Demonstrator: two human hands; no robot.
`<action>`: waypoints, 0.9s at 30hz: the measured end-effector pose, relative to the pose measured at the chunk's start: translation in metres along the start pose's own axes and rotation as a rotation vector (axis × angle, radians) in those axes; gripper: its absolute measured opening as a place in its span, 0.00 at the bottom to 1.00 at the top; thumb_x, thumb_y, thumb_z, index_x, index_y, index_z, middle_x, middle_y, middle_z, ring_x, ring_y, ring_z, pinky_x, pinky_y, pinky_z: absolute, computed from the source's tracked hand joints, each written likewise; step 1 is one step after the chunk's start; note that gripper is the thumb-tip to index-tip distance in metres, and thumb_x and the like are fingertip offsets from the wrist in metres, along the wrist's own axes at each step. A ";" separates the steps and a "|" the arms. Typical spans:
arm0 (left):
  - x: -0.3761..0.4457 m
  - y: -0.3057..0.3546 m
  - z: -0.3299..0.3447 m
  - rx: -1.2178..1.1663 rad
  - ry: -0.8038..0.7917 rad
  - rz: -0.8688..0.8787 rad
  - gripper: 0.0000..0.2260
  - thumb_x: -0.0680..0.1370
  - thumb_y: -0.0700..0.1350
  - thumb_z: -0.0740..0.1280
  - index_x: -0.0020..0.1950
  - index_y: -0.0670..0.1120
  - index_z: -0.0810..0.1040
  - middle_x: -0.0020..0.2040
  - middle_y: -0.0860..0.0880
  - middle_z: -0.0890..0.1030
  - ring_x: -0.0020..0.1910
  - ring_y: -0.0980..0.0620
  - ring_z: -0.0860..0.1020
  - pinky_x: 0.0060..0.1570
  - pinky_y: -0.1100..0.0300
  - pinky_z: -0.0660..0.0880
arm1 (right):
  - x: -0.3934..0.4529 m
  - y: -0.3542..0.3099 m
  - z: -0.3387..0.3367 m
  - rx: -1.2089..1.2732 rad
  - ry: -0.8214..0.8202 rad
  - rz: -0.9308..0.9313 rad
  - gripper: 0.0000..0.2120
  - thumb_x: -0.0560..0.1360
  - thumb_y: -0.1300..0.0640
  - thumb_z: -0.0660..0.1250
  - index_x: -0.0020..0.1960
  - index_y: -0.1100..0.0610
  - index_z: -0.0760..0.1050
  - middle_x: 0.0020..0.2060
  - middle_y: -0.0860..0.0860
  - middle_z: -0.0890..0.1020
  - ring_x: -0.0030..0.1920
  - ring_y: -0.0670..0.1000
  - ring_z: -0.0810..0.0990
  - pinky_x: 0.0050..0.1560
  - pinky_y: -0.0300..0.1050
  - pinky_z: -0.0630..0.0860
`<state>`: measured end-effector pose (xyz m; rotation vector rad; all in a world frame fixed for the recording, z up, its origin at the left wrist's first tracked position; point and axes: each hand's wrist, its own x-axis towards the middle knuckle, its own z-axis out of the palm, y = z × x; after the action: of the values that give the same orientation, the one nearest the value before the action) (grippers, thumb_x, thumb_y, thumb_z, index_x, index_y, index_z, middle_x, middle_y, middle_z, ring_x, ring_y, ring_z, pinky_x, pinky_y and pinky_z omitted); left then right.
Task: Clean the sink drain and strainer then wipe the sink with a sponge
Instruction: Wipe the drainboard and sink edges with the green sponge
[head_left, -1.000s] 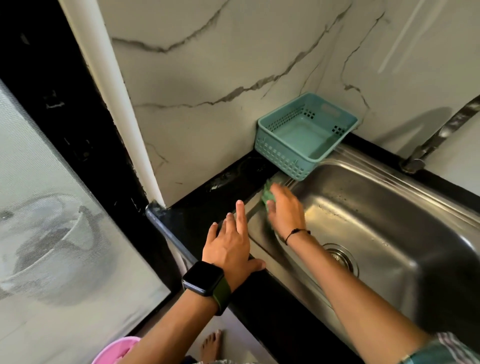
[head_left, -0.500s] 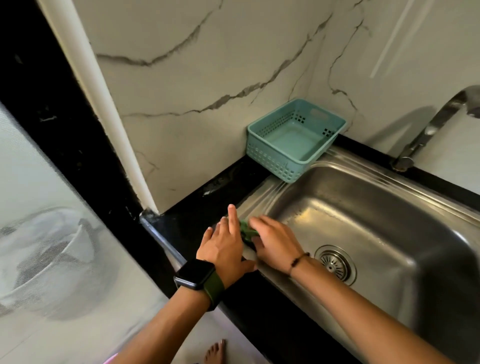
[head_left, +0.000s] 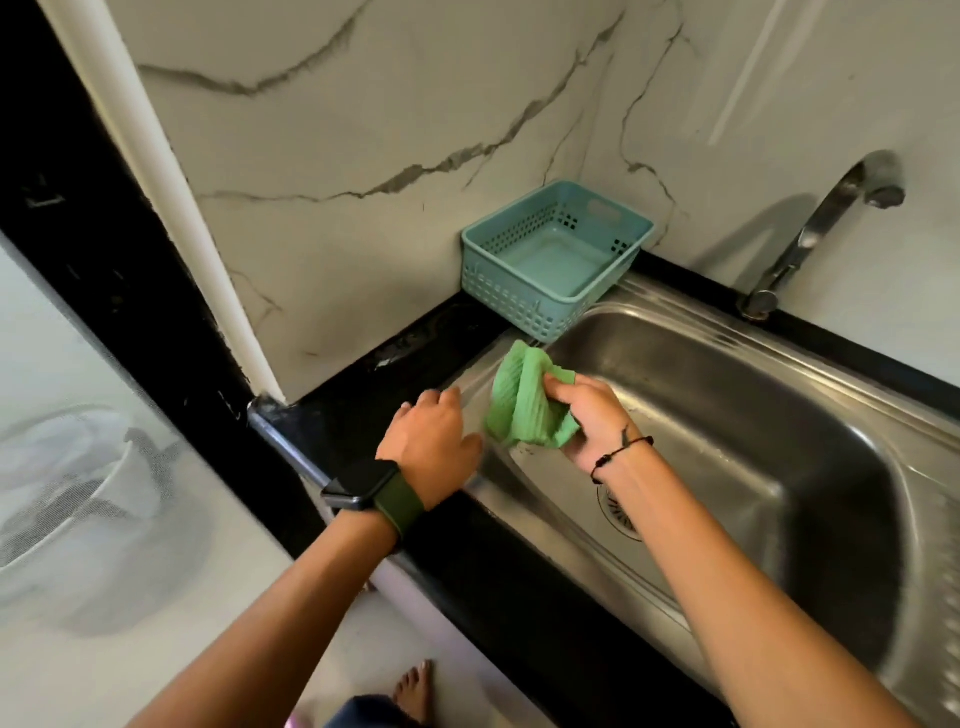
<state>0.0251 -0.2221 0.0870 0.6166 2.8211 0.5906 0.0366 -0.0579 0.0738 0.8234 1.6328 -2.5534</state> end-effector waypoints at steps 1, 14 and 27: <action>0.001 0.005 -0.003 -0.077 0.034 0.010 0.21 0.77 0.47 0.61 0.69 0.42 0.65 0.65 0.41 0.72 0.63 0.41 0.72 0.61 0.54 0.68 | -0.004 -0.004 0.001 0.018 -0.029 0.000 0.10 0.78 0.64 0.58 0.43 0.57 0.76 0.29 0.49 0.84 0.30 0.47 0.83 0.33 0.42 0.81; 0.047 0.031 -0.031 -1.590 -0.347 -0.315 0.14 0.78 0.53 0.61 0.53 0.43 0.75 0.43 0.43 0.81 0.42 0.46 0.81 0.36 0.54 0.79 | -0.015 -0.062 -0.018 -0.068 -0.041 -0.171 0.12 0.75 0.51 0.64 0.53 0.57 0.77 0.41 0.51 0.85 0.39 0.49 0.84 0.39 0.48 0.82; 0.200 0.072 -0.083 -0.564 0.105 -0.076 0.09 0.72 0.35 0.64 0.34 0.43 0.68 0.44 0.38 0.78 0.50 0.39 0.80 0.48 0.53 0.79 | 0.092 -0.170 0.008 -0.553 0.363 -0.323 0.13 0.67 0.68 0.70 0.50 0.61 0.75 0.49 0.59 0.81 0.52 0.60 0.80 0.54 0.59 0.78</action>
<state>-0.1505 -0.1034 0.1714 0.3721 2.5599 1.3622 -0.0925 0.0379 0.1809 1.0676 2.5975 -1.9895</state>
